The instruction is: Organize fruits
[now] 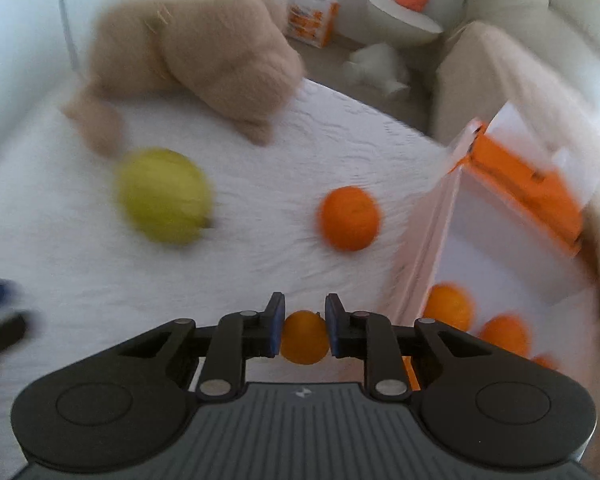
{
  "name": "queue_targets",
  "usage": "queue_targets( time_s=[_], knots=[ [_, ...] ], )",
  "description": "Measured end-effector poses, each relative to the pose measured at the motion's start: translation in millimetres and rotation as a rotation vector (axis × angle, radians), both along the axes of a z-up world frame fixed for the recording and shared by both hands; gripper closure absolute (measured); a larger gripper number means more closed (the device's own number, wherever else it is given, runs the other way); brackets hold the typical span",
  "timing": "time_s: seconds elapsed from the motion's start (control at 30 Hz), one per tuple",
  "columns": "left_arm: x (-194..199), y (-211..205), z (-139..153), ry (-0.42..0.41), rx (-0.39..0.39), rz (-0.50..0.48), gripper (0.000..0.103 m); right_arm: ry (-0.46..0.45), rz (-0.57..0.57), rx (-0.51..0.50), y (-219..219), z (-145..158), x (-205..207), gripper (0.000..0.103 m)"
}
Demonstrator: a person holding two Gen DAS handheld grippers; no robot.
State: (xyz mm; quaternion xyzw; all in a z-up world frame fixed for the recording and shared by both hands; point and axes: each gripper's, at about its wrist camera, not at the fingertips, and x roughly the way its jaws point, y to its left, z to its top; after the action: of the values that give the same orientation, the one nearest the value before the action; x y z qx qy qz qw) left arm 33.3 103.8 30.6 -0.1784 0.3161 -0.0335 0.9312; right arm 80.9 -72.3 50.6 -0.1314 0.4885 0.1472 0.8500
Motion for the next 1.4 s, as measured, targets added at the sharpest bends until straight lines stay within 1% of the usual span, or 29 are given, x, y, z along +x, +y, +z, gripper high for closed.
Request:
queue_targets(
  time_s=[0.03,0.07,0.2,0.37,0.4,0.47,0.5,0.57,0.6,0.67,0.73,0.8,0.87,0.93,0.97,1.03,1.07,1.17,1.27,1.3,1.33,1.37,1.4],
  knots=[
    [0.8,-2.6,-0.4,0.003,0.001,-0.006,0.054,0.009,0.020,0.051,-3.1,3.3,-13.0,0.082],
    [1.4,-5.6,-1.1,0.006,0.004,-0.012,0.054,0.009,0.033,0.078,-4.1,4.0,-22.8,0.082],
    [3.0,-22.4,-1.3,0.015,0.024,-0.059,0.054,-0.013,0.053,0.152,-10.3,4.1,-57.5,0.081],
    [3.4,-42.4,-0.3,0.024,0.053,-0.125,0.054,-0.032,0.060,0.224,-20.8,4.4,-69.1,0.078],
    [4.3,-44.9,-0.2,0.025,0.060,-0.131,0.054,-0.049,0.055,0.233,-23.3,6.7,-70.4,0.077],
    [4.8,-51.7,1.4,0.019,0.074,-0.153,0.054,-0.120,0.030,0.245,-31.2,14.7,-79.6,0.074],
    [5.2,-55.9,2.4,0.016,0.081,-0.170,0.054,-0.162,0.010,0.247,-36.3,18.9,-85.4,0.069],
    [6.0,-66.3,3.6,0.014,0.097,-0.227,0.054,-0.247,-0.048,0.250,-50.0,24.2,-98.3,0.063],
    [6.2,-71.3,3.6,0.013,0.103,-0.254,0.054,-0.275,-0.071,0.257,-56.0,24.4,-104.6,0.062],
    [7.3,-78.0,4.3,0.013,0.118,-0.270,0.054,-0.289,-0.104,0.292,-69.8,19.9,-115.4,0.061],
    [14.7,-80.3,7.8,0.010,0.119,-0.244,0.054,-0.276,-0.131,0.333,-82.5,11.5,-123.1,0.061],
    [28.5,-85.1,17.1,-0.023,0.129,-0.255,0.054,-0.274,-0.151,0.353,-90.2,0.0,-130.3,0.061],
    [49.8,-93.2,28.6,-0.047,0.143,-0.306,0.054,-0.283,-0.151,0.353,-91.3,-12.1,-135.5,0.061],
    [76.5,-102.7,37.4,-0.036,0.143,-0.359,0.053,-0.272,-0.132,0.338,-89.3,-25.2,-136.8,0.061],
    [89.7,-108.4,40.5,-0.025,0.162,-0.367,0.053,-0.263,-0.121,0.337,-87.1,-31.1,-135.1,0.061],
    [118.1,-122.4,45.3,-0.002,0.223,-0.346,0.054,-0.252,-0.108,0.333,-84.9,-40.2,-134.2,0.062],
    [130.0,-127.8,45.8,0.009,0.235,-0.332,0.054,-0.249,-0.106,0.327,-84.2,-44.2,-134.0,0.062],
    [164.3,-145.6,40.3,0.054,0.240,-0.287,0.054,-0.252,-0.090,0.315,-82.3,-54.9,-135.3,0.062],
    [193.3,-163.9,26.5,0.111,0.277,-0.272,0.054,-0.292,-0.067,0.299,-80.4,-58.8,-141.8,0.060],
    [197.6,-166.2,23.4,0.128,0.288,-0.273,0.054,-0.296,-0.061,0.298,-80.9,-58.9,-143.3,0.059],
    [202.1,-170.6,18.7,0.145,0.303,-0.279,0.050,-0.298,-0.058,0.301,-80.8,-58.7,-143.9,0.058],
    [203.3,-173.2,16.1,0.145,0.309,-0.289,0.053,-0.298,-0.055,0.304,-81.2,-58.7,-144.1,0.057],
    [204.9,-174.5,15.8,0.131,0.292,-0.295,0.053,-0.299,-0.055,0.307,-81.8,-59.1,-144.6,0.057]
  ],
)
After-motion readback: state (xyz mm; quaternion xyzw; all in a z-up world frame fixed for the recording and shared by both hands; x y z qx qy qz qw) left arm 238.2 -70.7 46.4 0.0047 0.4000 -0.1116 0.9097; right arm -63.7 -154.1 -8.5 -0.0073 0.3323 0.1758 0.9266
